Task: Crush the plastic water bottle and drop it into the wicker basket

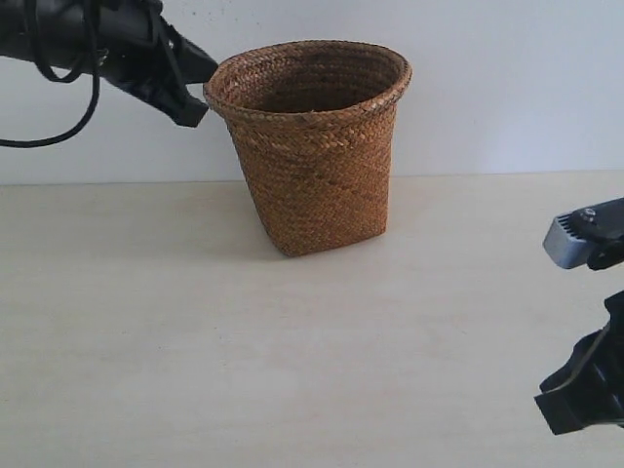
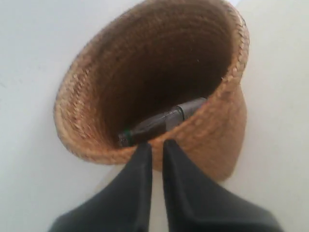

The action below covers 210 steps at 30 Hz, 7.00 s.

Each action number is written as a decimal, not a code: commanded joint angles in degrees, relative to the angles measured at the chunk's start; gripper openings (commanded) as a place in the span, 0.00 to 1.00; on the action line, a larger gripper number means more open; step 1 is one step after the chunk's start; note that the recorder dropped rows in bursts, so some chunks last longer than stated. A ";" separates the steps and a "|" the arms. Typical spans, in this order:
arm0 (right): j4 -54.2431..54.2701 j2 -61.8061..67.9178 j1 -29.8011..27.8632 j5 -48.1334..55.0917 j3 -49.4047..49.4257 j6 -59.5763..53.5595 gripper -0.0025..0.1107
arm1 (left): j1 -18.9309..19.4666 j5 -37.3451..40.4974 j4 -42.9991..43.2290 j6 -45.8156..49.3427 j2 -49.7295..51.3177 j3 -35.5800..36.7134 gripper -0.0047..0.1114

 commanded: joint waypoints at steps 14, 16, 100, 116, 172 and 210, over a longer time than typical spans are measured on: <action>-16.05 10.16 -13.37 16.18 -15.52 9.60 0.02 | 0.16 44.45 26.71 -43.05 -11.16 5.77 0.08; -16.32 8.29 -16.01 16.61 -15.52 10.70 0.02 | 0.16 43.61 26.71 -44.35 -13.47 7.90 0.08; -15.98 -60.36 -16.73 -17.04 17.33 23.25 0.02 | 12.62 -5.79 23.07 -65.94 -87.28 73.26 0.08; -15.98 -60.36 -16.73 -16.92 17.33 23.25 0.02 | 14.61 -4.69 22.20 -62.43 -90.94 76.02 0.08; -13.97 -60.36 -16.73 -24.48 34.66 16.41 0.02 | 15.07 -4.69 24.62 -62.30 -90.94 76.02 0.08; -13.97 -60.36 -16.73 -24.48 34.66 16.63 0.02 | 15.07 -4.69 24.62 -62.19 -90.94 76.02 0.08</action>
